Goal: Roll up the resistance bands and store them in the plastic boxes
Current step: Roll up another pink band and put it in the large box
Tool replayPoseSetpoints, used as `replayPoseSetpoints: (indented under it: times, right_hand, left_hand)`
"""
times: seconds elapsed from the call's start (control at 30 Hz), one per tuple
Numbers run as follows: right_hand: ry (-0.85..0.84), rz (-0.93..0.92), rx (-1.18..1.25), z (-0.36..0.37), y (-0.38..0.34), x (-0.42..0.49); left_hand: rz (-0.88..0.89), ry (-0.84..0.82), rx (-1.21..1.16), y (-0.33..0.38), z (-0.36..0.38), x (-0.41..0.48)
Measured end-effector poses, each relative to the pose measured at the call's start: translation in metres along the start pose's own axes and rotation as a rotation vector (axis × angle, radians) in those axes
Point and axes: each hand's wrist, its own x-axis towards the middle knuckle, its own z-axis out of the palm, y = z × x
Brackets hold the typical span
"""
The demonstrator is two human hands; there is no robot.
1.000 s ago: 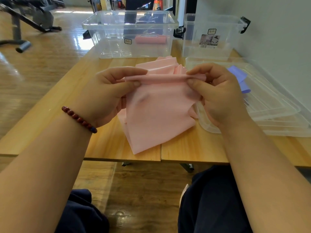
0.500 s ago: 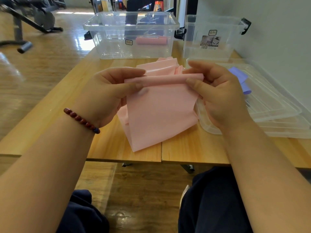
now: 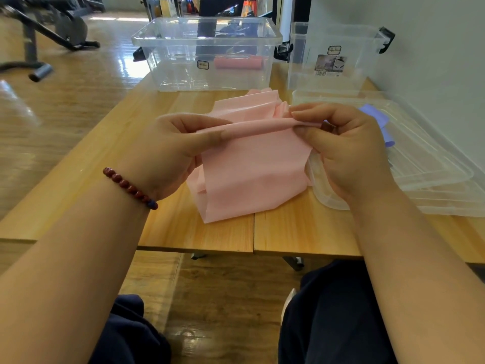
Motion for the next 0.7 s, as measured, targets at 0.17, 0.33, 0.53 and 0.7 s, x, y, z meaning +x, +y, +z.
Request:
replayPoseSetpoints:
  times: [0.17, 0.33, 0.53, 0.7]
  right_hand:
    - [-0.023, 0.071, 0.014, 0.0023, -0.0015, -0.0013]
    - [-0.092, 0.2, 0.124, 0.0023, -0.0027, -0.0001]
    - [-0.004, 0.16, -0.022, 0.0027, 0.0024, 0.0006]
    - [0.021, 0.094, 0.016, 0.0018, 0.0029, 0.001]
  left_hand:
    - [0.032, 0.022, -0.015, -0.0013, 0.0009, -0.0004]
    - [0.044, 0.078, -0.044, -0.0001, 0.0012, -0.0004]
    - [0.025, 0.052, -0.064, -0.0009, 0.0021, -0.0002]
    - [-0.014, -0.023, -0.047, 0.0007, 0.0024, -0.0017]
